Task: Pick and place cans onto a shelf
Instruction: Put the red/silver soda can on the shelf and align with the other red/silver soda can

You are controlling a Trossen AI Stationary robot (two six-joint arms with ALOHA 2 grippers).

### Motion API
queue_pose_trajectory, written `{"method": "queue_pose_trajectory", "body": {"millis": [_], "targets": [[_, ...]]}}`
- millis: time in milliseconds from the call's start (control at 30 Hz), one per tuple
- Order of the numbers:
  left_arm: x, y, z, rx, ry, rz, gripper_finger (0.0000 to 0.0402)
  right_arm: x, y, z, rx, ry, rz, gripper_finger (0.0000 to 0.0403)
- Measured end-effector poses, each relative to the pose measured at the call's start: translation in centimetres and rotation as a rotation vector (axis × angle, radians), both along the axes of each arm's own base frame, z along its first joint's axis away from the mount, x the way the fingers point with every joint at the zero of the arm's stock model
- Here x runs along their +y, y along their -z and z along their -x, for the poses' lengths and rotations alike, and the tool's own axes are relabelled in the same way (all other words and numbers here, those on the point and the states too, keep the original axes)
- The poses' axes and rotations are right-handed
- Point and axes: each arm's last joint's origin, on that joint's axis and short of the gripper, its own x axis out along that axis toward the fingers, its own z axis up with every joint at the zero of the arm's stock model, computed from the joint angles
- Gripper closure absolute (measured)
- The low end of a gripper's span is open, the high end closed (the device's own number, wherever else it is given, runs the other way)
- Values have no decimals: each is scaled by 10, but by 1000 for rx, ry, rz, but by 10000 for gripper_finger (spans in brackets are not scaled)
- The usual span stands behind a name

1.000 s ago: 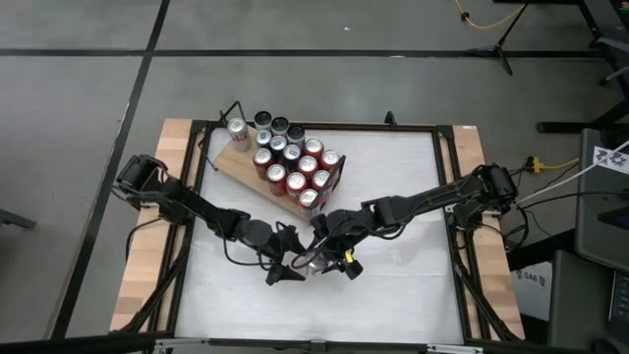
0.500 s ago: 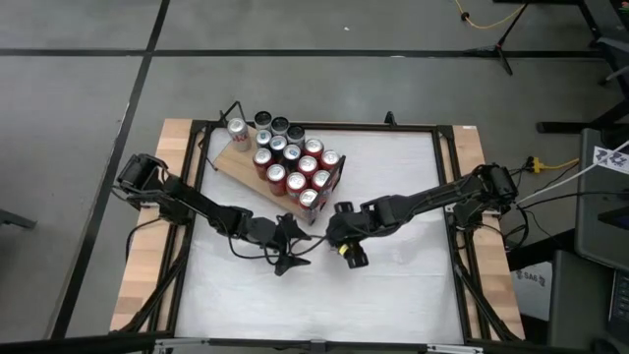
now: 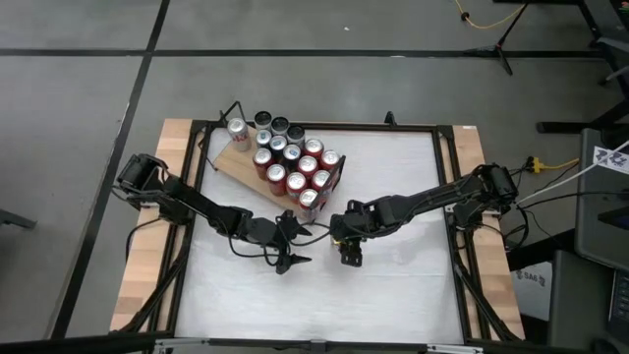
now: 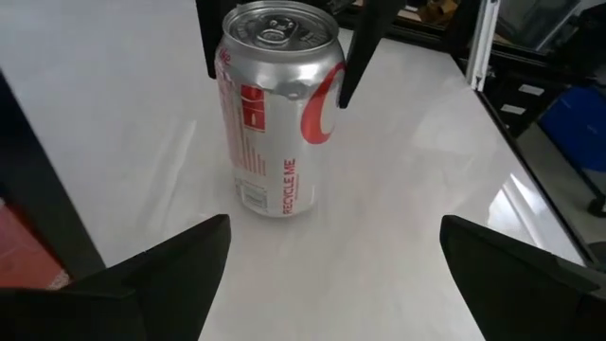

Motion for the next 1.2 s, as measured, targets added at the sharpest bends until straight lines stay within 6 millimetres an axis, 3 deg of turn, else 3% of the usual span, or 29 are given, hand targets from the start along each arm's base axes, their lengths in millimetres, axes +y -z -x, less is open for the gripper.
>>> {"method": "queue_pose_trajectory", "body": {"millis": [567, 933, 1200], "targets": [[0, 0, 0, -4, -9, -28, 26, 0, 0, 0, 1, 0, 0, 108], [0, -2, -1, -28, -9, -19, 26, 0, -1, 0, -7, -1, -3, 13], [0, -4, -1, -42, -10, -14, 26, 0, -4, 0, -2, -3, -1, 12]]}}
